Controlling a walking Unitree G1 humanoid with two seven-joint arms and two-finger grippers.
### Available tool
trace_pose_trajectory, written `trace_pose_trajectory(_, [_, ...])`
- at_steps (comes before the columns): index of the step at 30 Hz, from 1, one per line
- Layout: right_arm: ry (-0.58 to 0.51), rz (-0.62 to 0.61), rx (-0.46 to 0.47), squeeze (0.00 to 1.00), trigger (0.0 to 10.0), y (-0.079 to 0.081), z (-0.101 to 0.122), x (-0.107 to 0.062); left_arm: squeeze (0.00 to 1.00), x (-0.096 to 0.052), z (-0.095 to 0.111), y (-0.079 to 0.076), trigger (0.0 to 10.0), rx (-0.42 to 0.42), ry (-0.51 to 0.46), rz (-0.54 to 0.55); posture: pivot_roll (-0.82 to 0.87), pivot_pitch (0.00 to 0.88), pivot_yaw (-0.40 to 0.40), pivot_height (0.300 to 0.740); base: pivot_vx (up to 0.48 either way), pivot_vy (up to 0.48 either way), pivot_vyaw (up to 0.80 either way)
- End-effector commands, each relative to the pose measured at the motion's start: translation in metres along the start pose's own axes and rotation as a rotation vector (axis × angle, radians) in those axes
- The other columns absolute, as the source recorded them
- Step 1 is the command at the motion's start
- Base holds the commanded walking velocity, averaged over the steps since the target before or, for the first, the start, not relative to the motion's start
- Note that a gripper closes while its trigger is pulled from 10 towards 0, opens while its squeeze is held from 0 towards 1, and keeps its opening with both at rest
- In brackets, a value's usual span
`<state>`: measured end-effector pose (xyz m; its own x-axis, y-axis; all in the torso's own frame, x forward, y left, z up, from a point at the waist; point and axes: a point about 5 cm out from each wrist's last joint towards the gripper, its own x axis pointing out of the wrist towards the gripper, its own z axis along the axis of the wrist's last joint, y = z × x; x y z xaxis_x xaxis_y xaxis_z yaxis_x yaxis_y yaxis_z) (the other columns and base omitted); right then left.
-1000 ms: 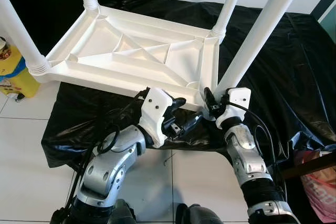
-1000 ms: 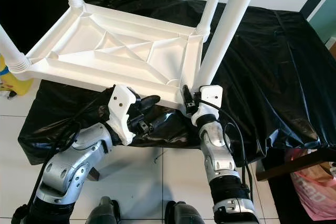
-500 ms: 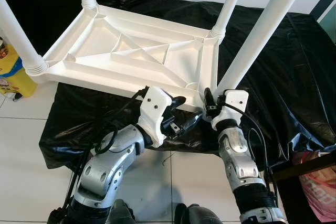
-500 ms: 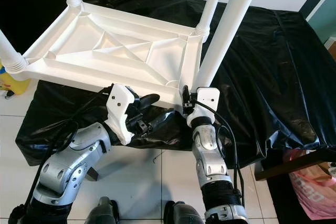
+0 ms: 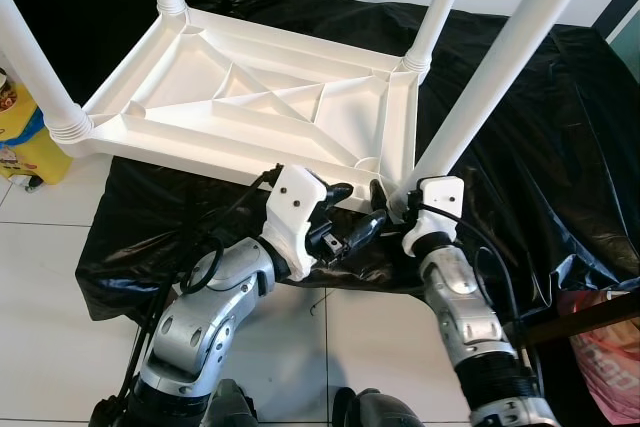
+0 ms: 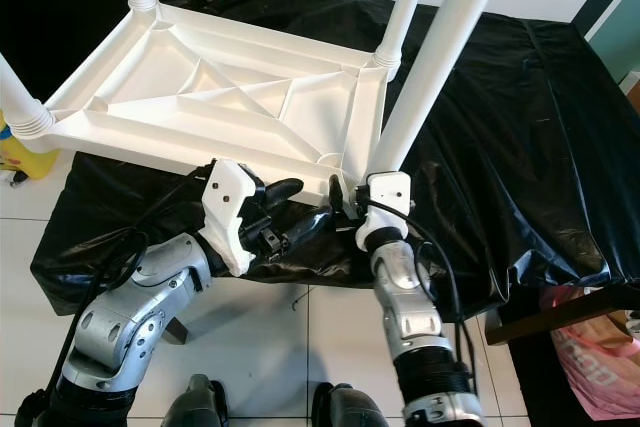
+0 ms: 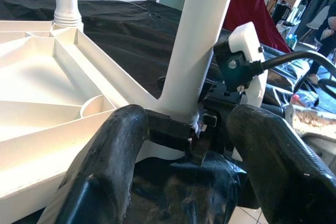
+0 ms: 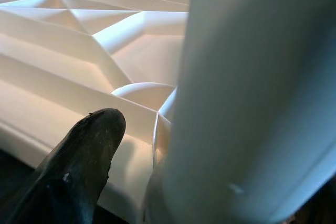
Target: Building children table
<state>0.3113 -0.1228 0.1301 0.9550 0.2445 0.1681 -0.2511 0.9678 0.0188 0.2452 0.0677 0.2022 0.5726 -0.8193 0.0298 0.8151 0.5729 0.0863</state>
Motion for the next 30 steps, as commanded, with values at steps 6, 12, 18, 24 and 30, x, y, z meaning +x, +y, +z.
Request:
trace_pose_trajectory(6, [0.023, 0.208, 0.005, 0.00, 10.0, -0.006, 0.005, 0.005, 0.00, 0.002, 0.001, -0.005, 10.0, 0.006, -0.002, -0.021, 0.19, 0.142, -0.151, 0.740, 0.000, 0.000, 0.00])
trace_pose_trajectory(12, [0.049, 0.390, -0.026, 0.00, 10.0, -0.006, 0.006, 0.010, 0.00, 0.005, 0.001, -0.007, 10.0, 0.024, 0.009, -0.025, 0.19, 0.147, -0.156, 0.740, 0.000, 0.000, 0.00])
trace_pose_trajectory(18, [0.076, 0.464, -0.054, 0.00, 10.0, -0.009, 0.005, 0.013, 0.00, 0.011, 0.002, -0.010, 10.0, 0.030, 0.004, -0.027, 0.19, 0.149, -0.166, 0.740, 0.000, 0.000, 0.00])
trace_pose_trajectory(24, [0.098, 0.443, -0.050, 0.00, 0.0, -0.014, 0.001, 0.014, 0.00, 0.015, 0.003, -0.014, 10.0, 0.025, -0.009, -0.017, 0.20, 0.152, -0.184, 0.740, 0.000, 0.000, 0.00])
trace_pose_trajectory(30, [0.104, 0.412, -0.044, 0.00, 0.0, -0.017, -0.001, 0.012, 0.00, 0.014, 0.002, -0.012, 10.0, 0.030, -0.006, -0.010, 0.20, 0.153, -0.186, 0.740, 0.000, 0.000, 0.00])
